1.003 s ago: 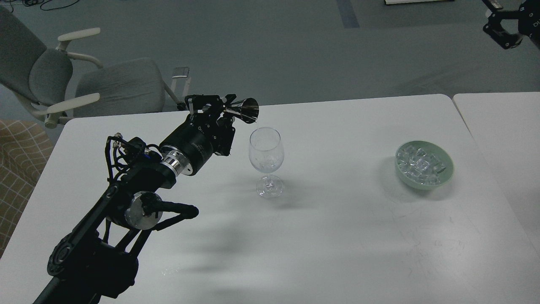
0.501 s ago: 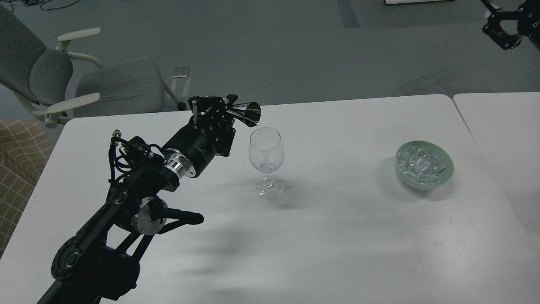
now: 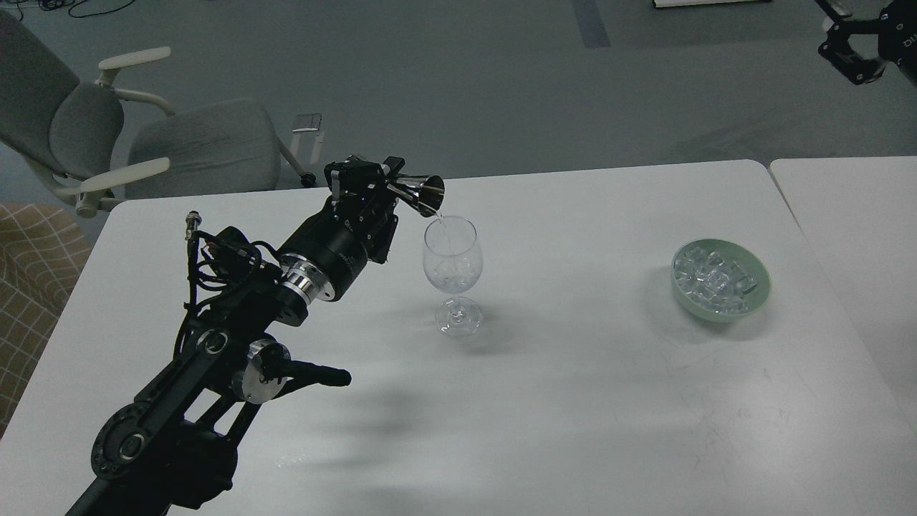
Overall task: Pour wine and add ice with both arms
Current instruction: 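Rotate the left gripper to tip the jigger over the wine glass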
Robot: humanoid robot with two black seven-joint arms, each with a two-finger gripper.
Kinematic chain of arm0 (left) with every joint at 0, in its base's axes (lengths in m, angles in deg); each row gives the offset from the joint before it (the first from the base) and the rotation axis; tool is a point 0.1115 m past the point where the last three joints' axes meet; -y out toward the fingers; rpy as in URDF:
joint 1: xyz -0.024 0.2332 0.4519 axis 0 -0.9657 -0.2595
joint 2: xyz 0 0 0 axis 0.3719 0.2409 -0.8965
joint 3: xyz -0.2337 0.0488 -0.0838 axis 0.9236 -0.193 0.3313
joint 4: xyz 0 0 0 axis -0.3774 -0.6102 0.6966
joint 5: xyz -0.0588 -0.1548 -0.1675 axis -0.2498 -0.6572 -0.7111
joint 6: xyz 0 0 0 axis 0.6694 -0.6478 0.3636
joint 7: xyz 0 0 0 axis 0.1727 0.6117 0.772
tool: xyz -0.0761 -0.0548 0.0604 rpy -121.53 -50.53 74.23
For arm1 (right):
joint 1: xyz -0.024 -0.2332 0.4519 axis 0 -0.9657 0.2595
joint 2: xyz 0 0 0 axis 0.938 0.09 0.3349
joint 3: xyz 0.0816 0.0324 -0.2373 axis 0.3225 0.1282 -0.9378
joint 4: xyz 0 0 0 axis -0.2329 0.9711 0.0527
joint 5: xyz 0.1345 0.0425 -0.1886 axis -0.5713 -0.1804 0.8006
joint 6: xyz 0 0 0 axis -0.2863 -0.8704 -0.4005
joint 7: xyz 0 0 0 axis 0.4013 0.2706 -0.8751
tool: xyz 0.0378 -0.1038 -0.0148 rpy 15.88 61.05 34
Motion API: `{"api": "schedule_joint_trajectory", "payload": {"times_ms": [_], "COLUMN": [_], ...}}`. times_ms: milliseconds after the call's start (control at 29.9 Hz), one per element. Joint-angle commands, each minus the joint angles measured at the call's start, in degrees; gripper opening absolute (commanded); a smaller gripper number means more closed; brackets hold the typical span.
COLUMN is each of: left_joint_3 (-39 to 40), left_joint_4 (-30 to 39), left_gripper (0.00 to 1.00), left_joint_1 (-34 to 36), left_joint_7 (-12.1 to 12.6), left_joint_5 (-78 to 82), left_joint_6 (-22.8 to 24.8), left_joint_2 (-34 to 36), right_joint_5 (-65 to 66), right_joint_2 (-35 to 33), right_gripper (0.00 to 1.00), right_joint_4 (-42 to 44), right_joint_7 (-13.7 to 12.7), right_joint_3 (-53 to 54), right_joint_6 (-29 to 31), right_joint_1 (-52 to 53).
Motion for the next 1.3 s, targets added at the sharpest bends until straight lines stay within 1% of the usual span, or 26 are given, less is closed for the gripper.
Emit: {"api": "schedule_joint_trajectory", "payload": {"times_ms": [0,267,368,501,702,835,869,1003,1270], "left_joint_3": [0.0,0.0,0.0,0.0,-0.1,-1.9,-2.5,-4.4,-4.8], "left_joint_4": [0.0,0.1,0.1,0.1,0.3,0.6,0.9,1.1,1.1], "left_gripper": [0.00,0.00,0.00,0.00,0.00,0.00,0.00,0.00,0.00], "left_joint_1": [0.0,0.1,0.1,0.1,0.2,0.5,0.4,0.4,0.4], "left_joint_7": [-0.2,-0.3,-1.3,-1.6,-1.5,-1.4,-1.4,-1.4,-1.3], "left_joint_5": [0.5,6.1,9.4,11.7,16.2,17.0,17.8,21.8,32.8], "left_joint_6": [0.0,0.0,0.0,0.1,0.1,0.1,0.1,0.1,0.0], "left_joint_2": [0.3,0.1,0.3,0.3,0.3,0.7,1.8,3.4,3.2], "right_joint_5": [0.0,0.0,0.0,0.0,0.0,0.0,0.0,0.0,0.0], "right_joint_2": [0.0,0.0,0.0,-0.1,0.0,-0.1,0.0,-0.1,-0.1], "right_gripper": [1.00,1.00,1.00,1.00,1.00,1.00,1.00,1.00,1.00], "right_joint_4": [0.0,0.0,0.0,0.0,0.1,0.1,0.1,0.1,0.1], "right_joint_7": [0.0,0.0,0.0,0.0,0.0,0.0,0.0,0.0,0.0], "right_joint_3": [0.0,0.0,0.0,0.0,0.0,0.0,0.0,0.0,0.0], "right_joint_6": [0.0,0.0,0.0,0.0,0.0,0.0,0.0,0.0,0.0], "right_joint_1": [0.0,0.0,0.0,0.0,0.0,0.0,0.0,0.0,0.0]}}
